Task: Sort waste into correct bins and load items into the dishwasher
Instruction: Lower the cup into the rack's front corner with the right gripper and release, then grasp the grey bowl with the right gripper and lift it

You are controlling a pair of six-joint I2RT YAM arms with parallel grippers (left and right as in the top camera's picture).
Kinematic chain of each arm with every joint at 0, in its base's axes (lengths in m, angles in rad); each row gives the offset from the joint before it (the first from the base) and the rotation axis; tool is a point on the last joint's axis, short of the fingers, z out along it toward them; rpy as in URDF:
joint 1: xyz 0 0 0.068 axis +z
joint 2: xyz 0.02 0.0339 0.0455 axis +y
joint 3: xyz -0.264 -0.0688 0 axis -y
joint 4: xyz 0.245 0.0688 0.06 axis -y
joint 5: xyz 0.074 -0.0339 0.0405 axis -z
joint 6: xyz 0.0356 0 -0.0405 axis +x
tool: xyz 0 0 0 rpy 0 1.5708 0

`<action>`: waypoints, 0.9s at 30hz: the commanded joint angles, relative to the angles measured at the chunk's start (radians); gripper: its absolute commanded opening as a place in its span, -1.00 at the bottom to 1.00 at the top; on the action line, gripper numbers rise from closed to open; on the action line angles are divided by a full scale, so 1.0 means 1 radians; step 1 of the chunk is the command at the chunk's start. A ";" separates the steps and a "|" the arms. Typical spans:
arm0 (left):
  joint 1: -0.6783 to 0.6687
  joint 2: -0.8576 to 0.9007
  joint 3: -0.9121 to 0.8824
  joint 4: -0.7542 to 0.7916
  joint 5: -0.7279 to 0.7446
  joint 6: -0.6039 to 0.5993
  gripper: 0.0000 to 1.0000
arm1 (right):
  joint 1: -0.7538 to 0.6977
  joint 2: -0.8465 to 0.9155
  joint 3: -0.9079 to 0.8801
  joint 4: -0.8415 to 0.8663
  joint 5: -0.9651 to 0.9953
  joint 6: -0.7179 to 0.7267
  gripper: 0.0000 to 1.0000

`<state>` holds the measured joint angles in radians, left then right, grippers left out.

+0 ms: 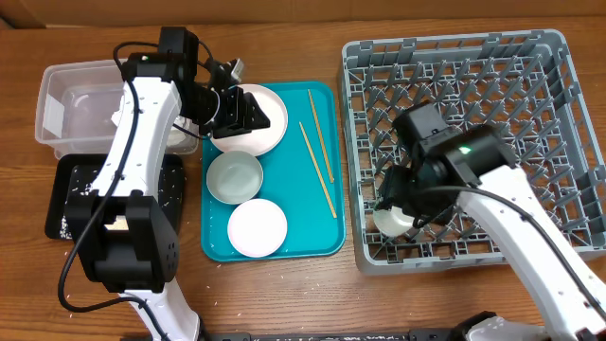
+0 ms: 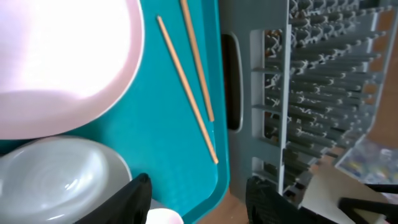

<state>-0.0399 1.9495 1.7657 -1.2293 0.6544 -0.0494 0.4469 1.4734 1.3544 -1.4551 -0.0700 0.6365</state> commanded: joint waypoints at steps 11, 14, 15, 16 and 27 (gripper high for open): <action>-0.021 -0.017 0.307 -0.109 -0.235 0.019 0.13 | 0.066 0.095 -0.040 0.032 0.016 0.024 0.40; -0.020 -0.017 0.320 -0.117 -0.251 0.020 0.15 | 0.068 0.095 -0.050 0.036 0.017 0.030 0.61; -0.021 -0.017 0.320 -0.121 -0.260 0.019 0.15 | 0.068 0.095 -0.051 0.036 0.017 0.030 0.65; -0.021 -0.017 0.320 -0.126 -0.270 0.019 0.15 | 0.068 0.095 -0.051 0.037 0.017 0.030 0.69; -0.021 -0.055 0.348 -0.137 -0.358 0.019 0.14 | 0.061 0.095 0.200 0.093 0.042 -0.063 0.73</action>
<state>-0.0528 1.9476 2.0678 -1.3659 0.3420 -0.0490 0.5110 1.5799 1.4284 -1.3911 -0.0517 0.6258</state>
